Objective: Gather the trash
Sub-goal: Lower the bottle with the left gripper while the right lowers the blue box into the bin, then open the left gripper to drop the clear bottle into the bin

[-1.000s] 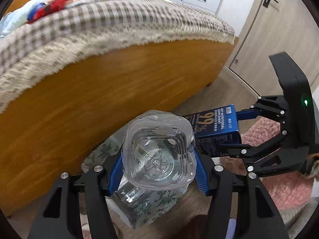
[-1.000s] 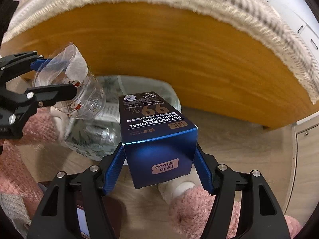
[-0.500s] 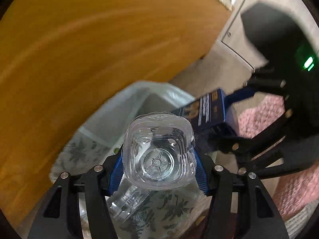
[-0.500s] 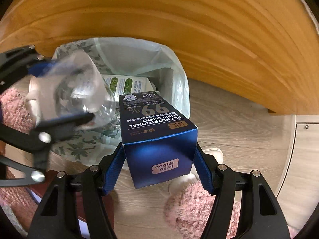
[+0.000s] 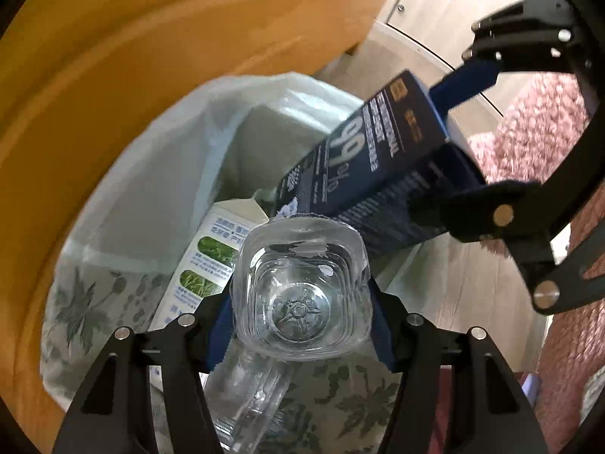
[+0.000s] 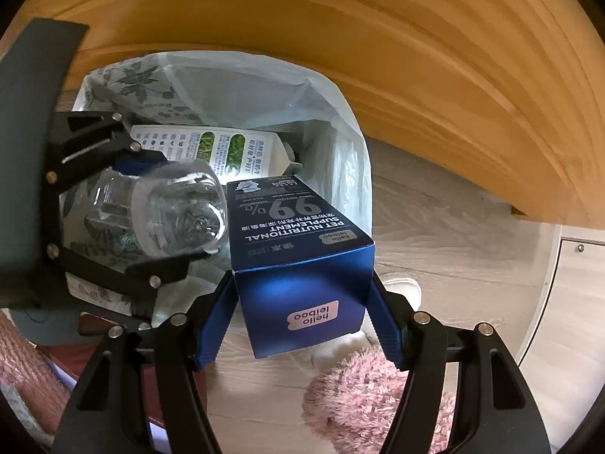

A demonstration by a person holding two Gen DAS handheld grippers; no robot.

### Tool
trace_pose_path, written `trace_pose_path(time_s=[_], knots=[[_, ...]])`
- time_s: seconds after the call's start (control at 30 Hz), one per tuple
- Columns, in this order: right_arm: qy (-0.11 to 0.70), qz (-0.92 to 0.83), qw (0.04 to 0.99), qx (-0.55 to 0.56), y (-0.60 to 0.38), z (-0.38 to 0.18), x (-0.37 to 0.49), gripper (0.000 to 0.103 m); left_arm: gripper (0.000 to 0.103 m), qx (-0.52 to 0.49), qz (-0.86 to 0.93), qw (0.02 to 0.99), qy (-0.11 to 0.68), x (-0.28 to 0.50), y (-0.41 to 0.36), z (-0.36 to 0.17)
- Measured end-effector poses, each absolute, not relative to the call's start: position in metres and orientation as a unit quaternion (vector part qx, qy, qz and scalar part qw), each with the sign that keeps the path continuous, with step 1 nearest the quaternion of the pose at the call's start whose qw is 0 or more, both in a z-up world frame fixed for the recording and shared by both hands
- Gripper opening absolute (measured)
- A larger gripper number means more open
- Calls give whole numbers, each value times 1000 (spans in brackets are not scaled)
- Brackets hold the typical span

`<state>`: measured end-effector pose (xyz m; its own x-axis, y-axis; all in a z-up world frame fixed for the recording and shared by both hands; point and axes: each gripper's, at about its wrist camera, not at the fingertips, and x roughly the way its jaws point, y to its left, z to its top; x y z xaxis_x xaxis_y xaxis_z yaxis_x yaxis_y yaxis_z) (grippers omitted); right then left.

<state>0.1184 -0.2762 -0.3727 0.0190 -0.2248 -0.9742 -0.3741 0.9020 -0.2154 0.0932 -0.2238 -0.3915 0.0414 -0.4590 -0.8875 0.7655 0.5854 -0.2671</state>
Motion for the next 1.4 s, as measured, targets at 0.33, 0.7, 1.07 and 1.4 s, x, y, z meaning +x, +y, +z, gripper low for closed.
trace_pose_path(time_s=[0.33, 0.7, 1.07, 1.4], knots=[[719, 42, 662, -207, -270, -385, 142, 64, 59, 162, -453, 663, 573, 101, -243, -430], [722, 40, 659, -206, -275, -388, 143, 64, 78, 112, -442, 644, 615, 113, -239, -432], [726, 30, 650, -223, -267, -396, 140, 64, 81, 85, -416, 641, 639, 116, -209, -405], [745, 10, 625, -232, -257, -405, 139, 64, 81, 83, -325, 687, 645, 117, -170, -343]])
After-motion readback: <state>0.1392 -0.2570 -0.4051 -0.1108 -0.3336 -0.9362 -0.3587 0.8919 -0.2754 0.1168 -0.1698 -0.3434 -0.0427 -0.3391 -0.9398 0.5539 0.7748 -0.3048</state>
